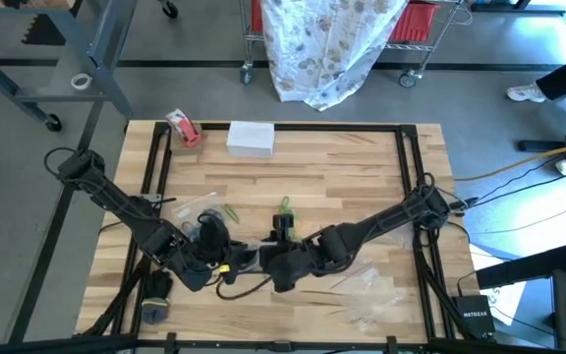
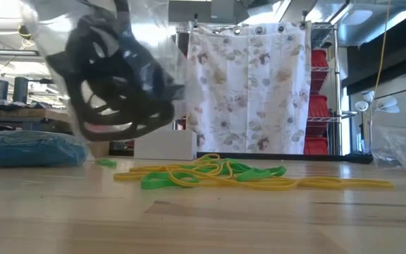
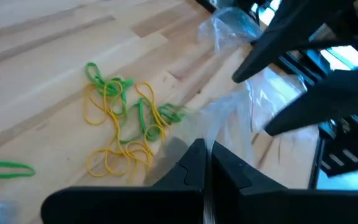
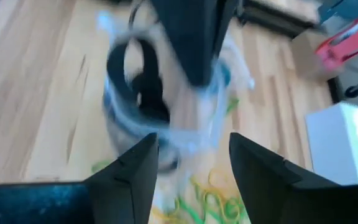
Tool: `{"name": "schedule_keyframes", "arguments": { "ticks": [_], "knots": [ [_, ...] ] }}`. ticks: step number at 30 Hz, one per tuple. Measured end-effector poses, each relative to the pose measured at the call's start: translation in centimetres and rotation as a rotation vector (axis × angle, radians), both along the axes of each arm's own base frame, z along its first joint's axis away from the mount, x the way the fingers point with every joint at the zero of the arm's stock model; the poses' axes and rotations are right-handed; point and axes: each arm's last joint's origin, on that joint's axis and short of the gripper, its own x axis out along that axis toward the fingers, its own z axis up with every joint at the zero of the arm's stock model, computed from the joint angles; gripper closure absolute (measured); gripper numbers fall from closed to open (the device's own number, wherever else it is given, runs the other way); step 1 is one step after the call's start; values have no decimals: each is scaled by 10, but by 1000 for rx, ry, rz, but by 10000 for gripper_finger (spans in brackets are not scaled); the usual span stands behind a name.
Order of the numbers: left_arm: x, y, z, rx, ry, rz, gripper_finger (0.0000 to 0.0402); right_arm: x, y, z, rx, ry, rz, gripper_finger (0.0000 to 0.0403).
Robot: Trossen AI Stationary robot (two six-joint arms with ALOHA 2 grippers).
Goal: Sort rubber bands
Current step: Close the transparent zip bag
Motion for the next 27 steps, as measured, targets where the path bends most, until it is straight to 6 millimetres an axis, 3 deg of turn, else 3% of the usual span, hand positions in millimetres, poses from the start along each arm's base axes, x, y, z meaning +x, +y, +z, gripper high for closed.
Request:
{"name": "schedule_keyframes", "arguments": {
  "ticks": [7,18,22,27],
  "knots": [
    [0,-3,-1,-8,51,-101,400,-10,6,-21,-117,96,44,215],
    [0,-5,0,6,47,-131,400,8,3,-34,-78,-7,145,222],
    [0,-6,0,35,56,-151,400,13,1,-34,-54,-27,149,269],
    [0,-5,0,111,81,-198,400,15,-6,-36,7,-1,153,380]
  ]
}}
